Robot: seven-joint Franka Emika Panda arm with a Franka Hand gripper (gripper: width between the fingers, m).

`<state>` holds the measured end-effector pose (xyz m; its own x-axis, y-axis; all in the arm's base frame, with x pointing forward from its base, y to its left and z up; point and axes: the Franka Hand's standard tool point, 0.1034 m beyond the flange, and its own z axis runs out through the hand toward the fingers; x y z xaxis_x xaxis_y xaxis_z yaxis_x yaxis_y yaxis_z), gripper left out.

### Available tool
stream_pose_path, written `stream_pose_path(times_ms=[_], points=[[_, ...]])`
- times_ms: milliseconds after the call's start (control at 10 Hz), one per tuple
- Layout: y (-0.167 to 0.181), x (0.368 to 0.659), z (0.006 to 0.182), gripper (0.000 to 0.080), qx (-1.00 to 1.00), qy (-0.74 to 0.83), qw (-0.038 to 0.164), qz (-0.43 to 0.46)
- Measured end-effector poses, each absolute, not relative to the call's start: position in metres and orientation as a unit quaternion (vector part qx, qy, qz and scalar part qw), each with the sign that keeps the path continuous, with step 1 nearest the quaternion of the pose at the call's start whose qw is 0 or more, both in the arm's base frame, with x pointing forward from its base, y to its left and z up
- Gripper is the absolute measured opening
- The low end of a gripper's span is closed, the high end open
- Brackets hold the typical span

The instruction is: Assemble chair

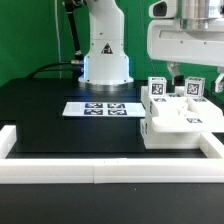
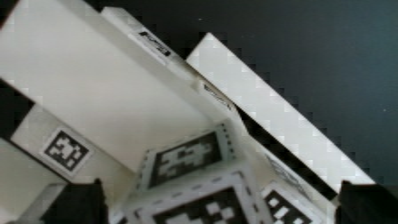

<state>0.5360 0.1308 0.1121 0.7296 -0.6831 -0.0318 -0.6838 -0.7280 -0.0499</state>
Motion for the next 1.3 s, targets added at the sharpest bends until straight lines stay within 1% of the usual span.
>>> stream_pose_path(times_ms=[100, 200, 400, 600, 700, 800, 1000, 1300], points=[[0.1309, 0.5356, 0.1118, 0.0649, -0.937, 0.348, 0.025, 0.005], [0.1318, 0.5358, 0.1119, 0.0649, -0.953, 0.303, 0.012, 0.002], [0.1304, 0.5359, 0.1114, 0.0649, -0.966, 0.259, 0.010, 0.001], [0.1304, 0.5359, 0.1114, 0.0390, -0.965, 0.262, 0.010, 0.001], [0.1303, 0.5360, 0.1114, 0.0390, -0.965, 0.262, 0.010, 0.001], [0.1303, 0.5359, 0.1113, 0.0284, -0.964, 0.266, 0.010, 0.001], [0.1303, 0.5359, 0.1113, 0.0284, -0.961, 0.278, 0.010, 0.001], [0.1306, 0.5358, 0.1113, 0.0284, -0.927, 0.375, 0.010, 0.003]])
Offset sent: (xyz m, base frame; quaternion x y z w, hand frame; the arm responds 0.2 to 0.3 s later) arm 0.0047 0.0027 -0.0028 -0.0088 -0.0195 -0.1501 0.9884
